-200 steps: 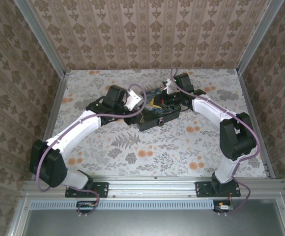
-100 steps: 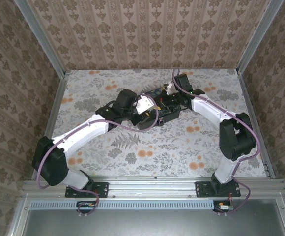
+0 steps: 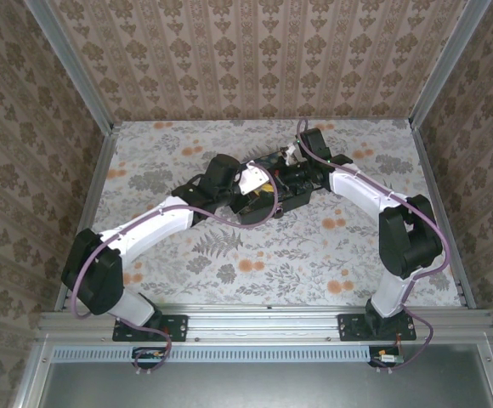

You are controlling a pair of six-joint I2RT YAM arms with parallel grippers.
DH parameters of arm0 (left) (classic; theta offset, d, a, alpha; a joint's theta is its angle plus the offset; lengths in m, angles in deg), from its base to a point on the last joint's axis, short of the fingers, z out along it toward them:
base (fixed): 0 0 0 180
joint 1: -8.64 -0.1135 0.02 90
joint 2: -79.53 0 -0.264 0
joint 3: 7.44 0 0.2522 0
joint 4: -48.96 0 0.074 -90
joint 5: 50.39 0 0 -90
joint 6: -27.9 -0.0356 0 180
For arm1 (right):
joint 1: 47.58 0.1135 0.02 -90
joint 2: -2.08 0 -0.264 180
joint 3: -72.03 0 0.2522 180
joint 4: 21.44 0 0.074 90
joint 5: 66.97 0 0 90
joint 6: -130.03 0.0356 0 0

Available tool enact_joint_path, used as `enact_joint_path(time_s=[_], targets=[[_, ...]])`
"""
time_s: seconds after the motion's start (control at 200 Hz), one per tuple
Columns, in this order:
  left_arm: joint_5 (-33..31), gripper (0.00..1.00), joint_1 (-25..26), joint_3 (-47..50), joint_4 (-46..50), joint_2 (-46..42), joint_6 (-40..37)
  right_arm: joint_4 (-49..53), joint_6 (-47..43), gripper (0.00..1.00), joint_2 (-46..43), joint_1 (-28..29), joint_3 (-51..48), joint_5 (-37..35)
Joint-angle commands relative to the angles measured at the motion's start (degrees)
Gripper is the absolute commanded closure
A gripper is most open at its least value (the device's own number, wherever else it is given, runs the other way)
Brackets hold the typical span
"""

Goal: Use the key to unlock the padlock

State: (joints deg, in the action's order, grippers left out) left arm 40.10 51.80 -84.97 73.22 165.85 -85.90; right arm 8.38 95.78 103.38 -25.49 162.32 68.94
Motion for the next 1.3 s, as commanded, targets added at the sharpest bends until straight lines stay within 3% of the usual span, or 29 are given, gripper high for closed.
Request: enact_joint_path(time_s=[0.0, 0.22, 0.34, 0.485, 0.65, 0.745, 0.87, 1.02, 1.1, 1.295], targets=[[-1.20, 0.64, 0.52, 0.37, -1.09, 1.06, -1.20, -1.29, 1.38, 0.97, -0.66, 0.50, 1.56, 2.56], [-1.96, 0.86, 0.52, 0.66, -0.62, 1.29, -2.39, -1.57, 1.82, 0.95, -0.18, 0.88, 1.82, 3.39], [-1.78, 1.00, 0.52, 0.12, 0.92, 1.62, -2.23, -0.90, 1.15, 0.87, 0.04, 1.19, 2.17, 3.44], [1.50, 1.00, -0.62, -0.92, 4.54, 2.20, 0.58, -0.69, 0.08, 0.76, -0.51, 0.28, 1.88, 2.67], [15.05, 1.00, -5.69, -1.19, 6.26, 0.92, 8.36, -1.05, -0.92, 0.60, -1.80, -2.58, 0.53, 1.69], [24.59, 1.00, -9.25, -1.15, 6.55, 0.88, 12.55, -1.28, -2.50, 0.56, -3.19, -4.74, -0.45, 1.14], [35.60, 1.00, -12.52, -3.24, 9.92, 2.29, 15.71, -0.27, -10.77, 0.54, -4.57, -6.00, -0.32, 1.70], [48.97, 1.00, -15.65, -9.83, 20.86, 6.86, 17.39, -1.63, -22.10, 0.53, -5.87, -5.65, -1.04, 6.54], [56.31, 1.00, -16.74, -9.52, 18.73, 6.20, 20.15, -6.16, -25.98, 0.54, -7.06, -4.96, -3.48, 9.90], [62.44, 1.00, -18.17, -7.95, 16.01, 3.41, 21.80, -16.33, -27.79, 0.58, -9.45, -4.60, -8.82, 17.70]])
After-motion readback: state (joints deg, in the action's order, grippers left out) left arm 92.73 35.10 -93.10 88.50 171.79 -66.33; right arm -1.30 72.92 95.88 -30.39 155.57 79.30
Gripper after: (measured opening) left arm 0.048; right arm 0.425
